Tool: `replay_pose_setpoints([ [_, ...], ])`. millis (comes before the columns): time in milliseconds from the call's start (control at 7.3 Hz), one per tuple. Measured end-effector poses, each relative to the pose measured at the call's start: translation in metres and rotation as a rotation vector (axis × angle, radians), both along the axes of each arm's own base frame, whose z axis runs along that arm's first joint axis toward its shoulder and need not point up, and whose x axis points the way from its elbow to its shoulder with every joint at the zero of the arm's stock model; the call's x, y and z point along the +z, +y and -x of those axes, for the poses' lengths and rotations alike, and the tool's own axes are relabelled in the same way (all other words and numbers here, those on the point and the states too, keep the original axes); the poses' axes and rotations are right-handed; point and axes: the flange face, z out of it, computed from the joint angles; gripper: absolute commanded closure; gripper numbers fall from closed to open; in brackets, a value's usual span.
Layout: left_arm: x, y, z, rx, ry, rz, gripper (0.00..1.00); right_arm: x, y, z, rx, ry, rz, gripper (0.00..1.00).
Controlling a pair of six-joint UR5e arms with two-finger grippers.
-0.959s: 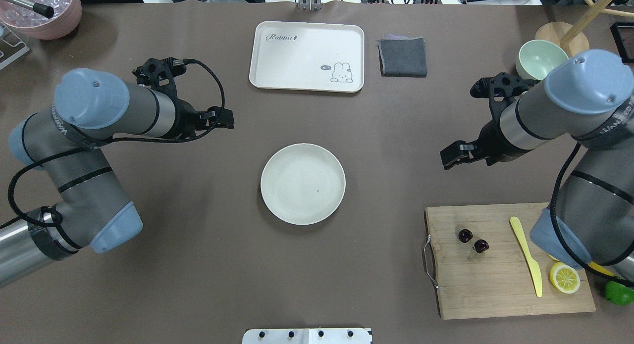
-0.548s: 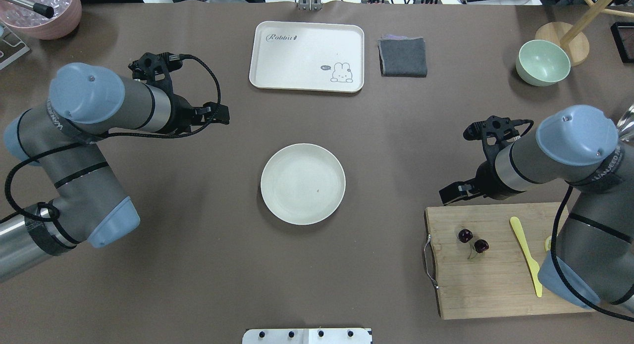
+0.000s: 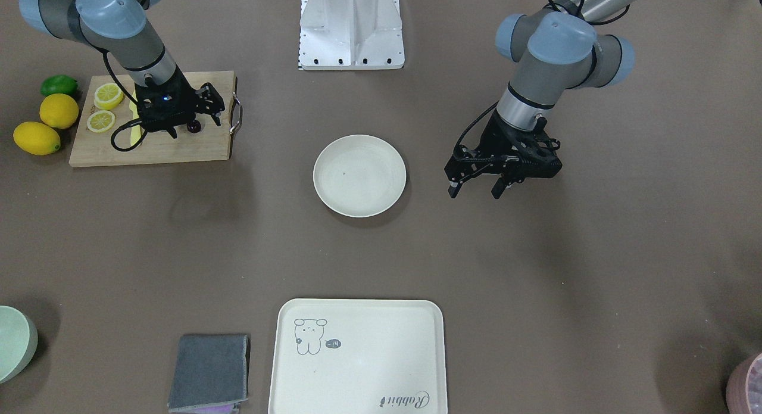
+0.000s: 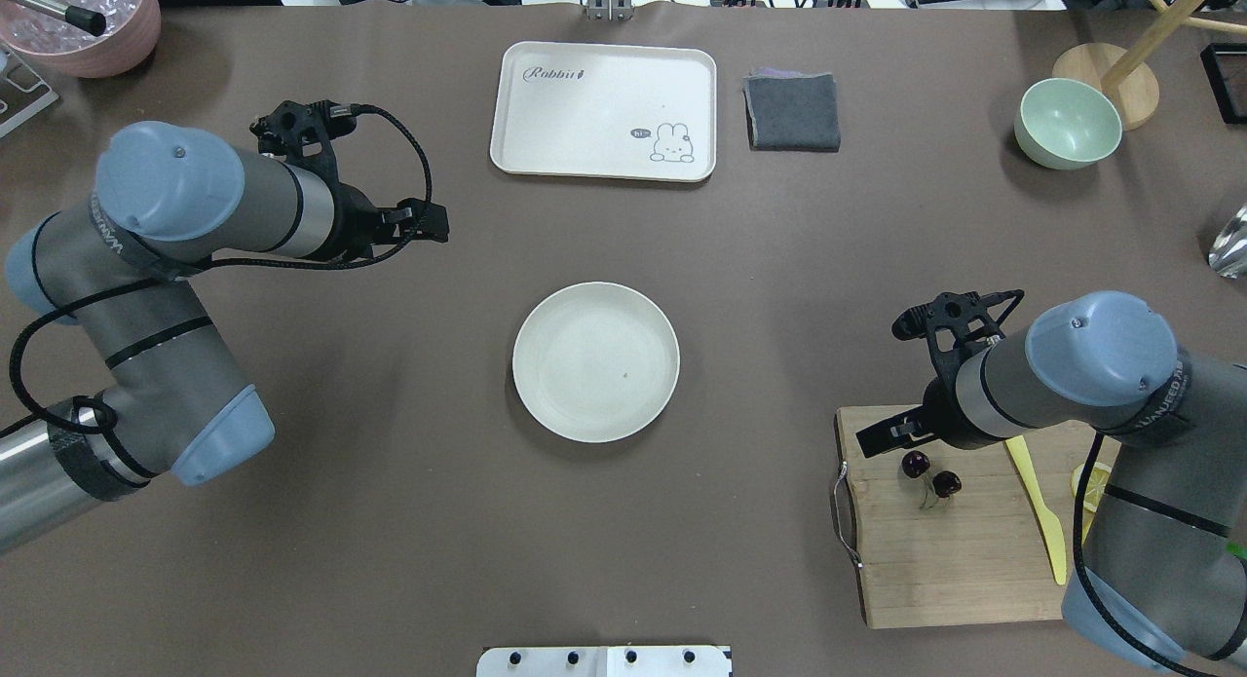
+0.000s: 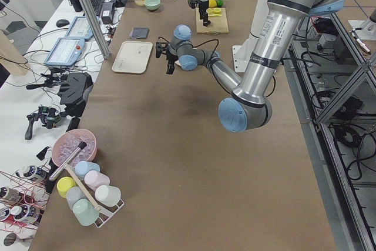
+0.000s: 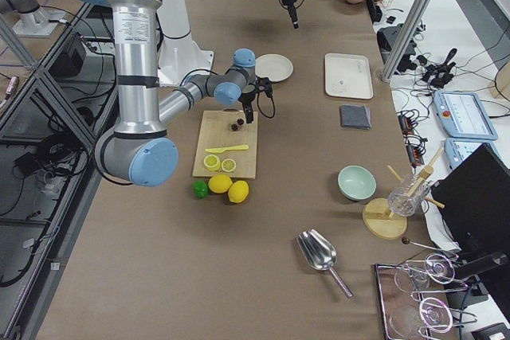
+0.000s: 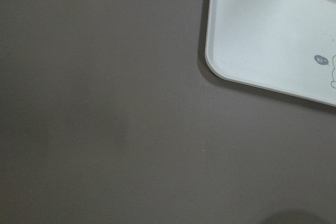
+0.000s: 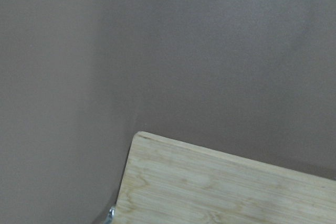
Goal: Place red cherry on plate
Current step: 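Lower the right gripper and grasp the two dark red cherries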
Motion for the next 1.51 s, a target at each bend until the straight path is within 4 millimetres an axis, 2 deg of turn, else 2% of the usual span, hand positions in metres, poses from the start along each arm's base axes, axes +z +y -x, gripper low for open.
replay_pose_setpoints([
  [137,0.001,0.0,-0.002,0.001,-0.002,0.001,0.02,0.005,0.001,0.0,-0.002,0.008,0.004,0.28],
  [685,0.0,0.0,-0.006,0.005,-0.002,0.001,0.02,0.018,0.008,-0.001,-0.013,0.032,0.017,0.3],
  [822,-0.001,0.0,-0.006,0.005,-0.002,0.0,0.02,0.022,0.011,-0.001,-0.017,0.037,0.02,0.33],
  [1096,0.0,0.0,-0.006,0.005,-0.002,0.001,0.02,0.025,0.015,0.001,-0.023,0.041,0.023,0.85],
  [1233,-0.001,0.0,-0.006,0.005,-0.002,0.0,0.02,0.024,0.017,0.003,-0.023,0.043,0.019,1.0],
  [1507,-0.002,0.0,-0.006,0.005,0.0,-0.001,0.02,0.02,0.02,0.007,-0.017,0.043,0.002,1.0],
])
